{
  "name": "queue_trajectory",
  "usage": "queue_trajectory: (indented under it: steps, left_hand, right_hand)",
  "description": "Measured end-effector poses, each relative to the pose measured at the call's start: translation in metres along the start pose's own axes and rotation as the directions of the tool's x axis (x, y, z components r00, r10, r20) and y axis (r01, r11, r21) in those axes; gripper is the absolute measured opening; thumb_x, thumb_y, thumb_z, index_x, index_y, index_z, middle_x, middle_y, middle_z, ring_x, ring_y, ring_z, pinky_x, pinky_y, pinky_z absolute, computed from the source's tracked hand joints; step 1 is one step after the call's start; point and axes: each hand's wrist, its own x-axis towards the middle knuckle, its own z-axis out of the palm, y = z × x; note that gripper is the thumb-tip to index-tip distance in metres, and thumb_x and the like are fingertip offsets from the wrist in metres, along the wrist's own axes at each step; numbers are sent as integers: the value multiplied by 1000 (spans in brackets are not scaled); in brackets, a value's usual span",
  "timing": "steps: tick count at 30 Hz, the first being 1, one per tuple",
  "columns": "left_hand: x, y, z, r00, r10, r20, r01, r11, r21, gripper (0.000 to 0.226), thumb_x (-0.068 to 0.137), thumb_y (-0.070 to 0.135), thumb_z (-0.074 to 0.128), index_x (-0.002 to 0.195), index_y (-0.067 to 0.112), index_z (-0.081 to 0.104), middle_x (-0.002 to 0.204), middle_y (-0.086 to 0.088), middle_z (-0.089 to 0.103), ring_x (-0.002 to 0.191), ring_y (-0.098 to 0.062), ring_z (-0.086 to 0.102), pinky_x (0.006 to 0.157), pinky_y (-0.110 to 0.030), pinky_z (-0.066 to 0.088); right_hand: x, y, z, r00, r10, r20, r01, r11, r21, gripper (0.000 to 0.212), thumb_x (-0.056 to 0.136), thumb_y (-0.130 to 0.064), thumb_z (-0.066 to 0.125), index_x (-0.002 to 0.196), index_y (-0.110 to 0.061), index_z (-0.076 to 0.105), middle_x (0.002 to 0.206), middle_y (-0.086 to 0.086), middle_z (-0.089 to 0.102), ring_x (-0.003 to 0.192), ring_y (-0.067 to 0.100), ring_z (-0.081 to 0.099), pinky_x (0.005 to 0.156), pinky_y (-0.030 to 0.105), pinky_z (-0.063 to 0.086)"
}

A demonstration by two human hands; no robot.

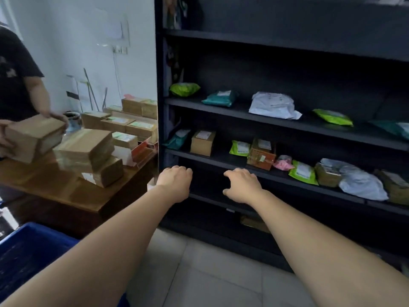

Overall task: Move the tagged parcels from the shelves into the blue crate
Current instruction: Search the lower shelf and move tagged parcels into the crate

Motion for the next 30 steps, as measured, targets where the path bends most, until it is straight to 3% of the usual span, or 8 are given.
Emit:
queue_trajectory:
  steps: [8, 16, 30]
  left_hand:
    - [104, 48, 5, 994, 107, -4, -107, 994, -14, 45, 90, 30, 61, 130, 14, 48, 129, -5, 54, 122, -25, 49, 96, -36, 42]
    - [215, 68, 16, 983, 185, -1, -185, 982, -43, 37, 92, 27, 59, 125, 14, 48, 123, -6, 55, 116, -25, 51, 87, -34, 44]
    - [377, 92, 70, 973, 190, 128, -183, 981, -68, 40, 91, 18, 56, 130, 13, 47, 123, -7, 54, 115, -25, 51, 85, -33, 43]
  right_hand:
    - [60, 78, 0, 996, 85, -36, -84, 996, 10, 59, 89, -40, 60, 141, -20, 42, 139, 6, 47, 129, 27, 42, 102, 41, 39]
    - [147, 135, 2, 986, 158, -45, -156, 987, 43, 53, 89, -39, 61, 135, -18, 48, 134, 7, 50, 125, 28, 45, 100, 39, 41]
    - [300, 207, 37, 988, 155, 17, -156, 984, 85, 51, 88, -39, 62, 132, -17, 51, 136, 7, 50, 127, 27, 45, 100, 38, 41]
